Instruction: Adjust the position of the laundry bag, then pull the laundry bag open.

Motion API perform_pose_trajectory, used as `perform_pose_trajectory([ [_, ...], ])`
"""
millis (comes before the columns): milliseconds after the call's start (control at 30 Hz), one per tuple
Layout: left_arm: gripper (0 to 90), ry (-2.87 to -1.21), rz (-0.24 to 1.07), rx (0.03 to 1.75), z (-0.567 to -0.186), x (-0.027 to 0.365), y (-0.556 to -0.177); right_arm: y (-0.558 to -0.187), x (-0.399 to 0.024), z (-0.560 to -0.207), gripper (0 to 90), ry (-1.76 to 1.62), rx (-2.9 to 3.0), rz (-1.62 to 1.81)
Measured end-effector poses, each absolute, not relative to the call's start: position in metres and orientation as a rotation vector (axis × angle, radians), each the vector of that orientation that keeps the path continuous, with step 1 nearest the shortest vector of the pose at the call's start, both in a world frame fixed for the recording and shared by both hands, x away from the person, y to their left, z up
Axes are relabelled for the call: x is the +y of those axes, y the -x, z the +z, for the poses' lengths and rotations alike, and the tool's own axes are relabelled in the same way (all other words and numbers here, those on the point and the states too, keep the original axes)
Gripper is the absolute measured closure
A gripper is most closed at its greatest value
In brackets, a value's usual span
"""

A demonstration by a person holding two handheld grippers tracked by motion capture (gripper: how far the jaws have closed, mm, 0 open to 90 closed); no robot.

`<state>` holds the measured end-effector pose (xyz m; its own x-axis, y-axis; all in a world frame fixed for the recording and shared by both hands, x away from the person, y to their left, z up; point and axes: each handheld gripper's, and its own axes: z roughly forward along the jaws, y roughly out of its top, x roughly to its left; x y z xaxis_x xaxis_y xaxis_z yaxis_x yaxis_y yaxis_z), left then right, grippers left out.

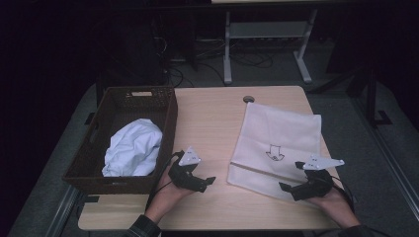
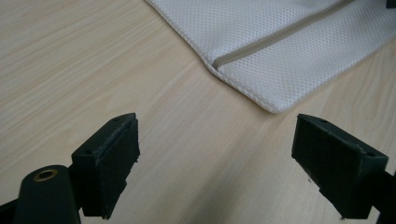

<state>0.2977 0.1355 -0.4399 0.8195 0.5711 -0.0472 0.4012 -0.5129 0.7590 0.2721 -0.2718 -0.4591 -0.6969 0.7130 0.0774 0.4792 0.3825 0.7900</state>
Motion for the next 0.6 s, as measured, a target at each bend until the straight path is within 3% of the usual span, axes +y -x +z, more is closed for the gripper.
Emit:
perform_pose_trajectory([
  [600,14.4,-2.147,0.243,0.711,-0.442,0.148,-0.292,-0.253,-0.312,-0.456,2.6,-1.189,2.284,1.19],
])
